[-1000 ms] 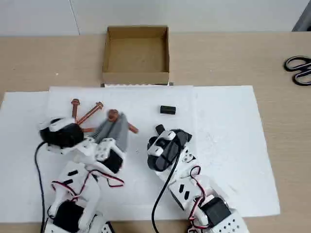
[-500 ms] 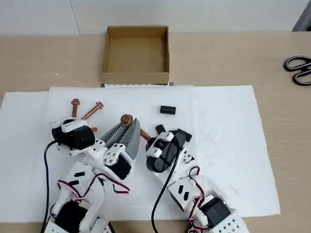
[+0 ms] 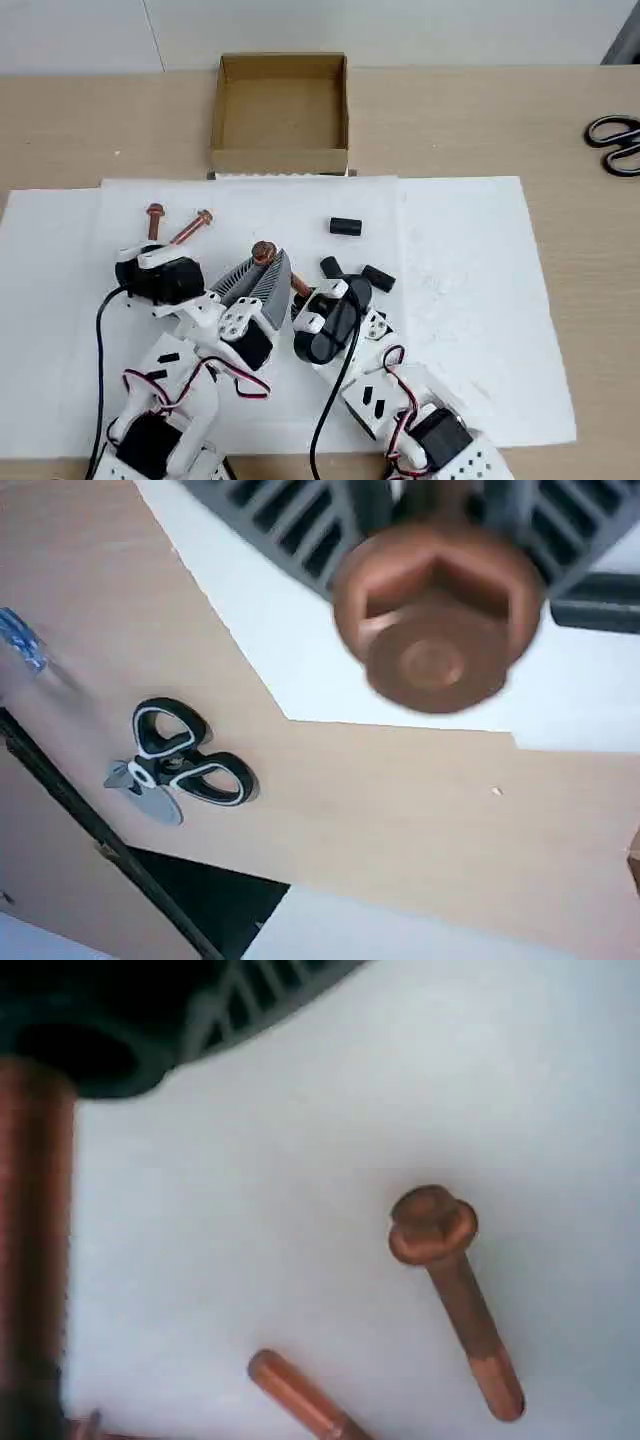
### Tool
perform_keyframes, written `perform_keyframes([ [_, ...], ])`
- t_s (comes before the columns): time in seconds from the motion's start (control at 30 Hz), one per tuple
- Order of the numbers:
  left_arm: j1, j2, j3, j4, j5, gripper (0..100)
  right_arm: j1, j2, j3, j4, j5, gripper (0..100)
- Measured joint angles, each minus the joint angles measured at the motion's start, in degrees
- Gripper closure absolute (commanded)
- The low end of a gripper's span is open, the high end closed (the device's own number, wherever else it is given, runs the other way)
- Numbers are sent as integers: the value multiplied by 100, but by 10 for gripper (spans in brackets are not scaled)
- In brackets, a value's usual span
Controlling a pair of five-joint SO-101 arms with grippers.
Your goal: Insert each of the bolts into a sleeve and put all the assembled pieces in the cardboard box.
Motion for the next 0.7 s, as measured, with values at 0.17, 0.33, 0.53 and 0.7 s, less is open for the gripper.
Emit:
perform_keyframes([
  [0.17,0,0,0,0,0,994,0,0,-9,0,0,997],
  [0.33,0,0,0,0,0,994,0,0,-9,0,0,997],
  [0.53,0,0,0,0,0,994,185,0,-62,0,0,997],
  [0.7,0,0,0,0,-9,994,211,0,-193,0,0,997],
])
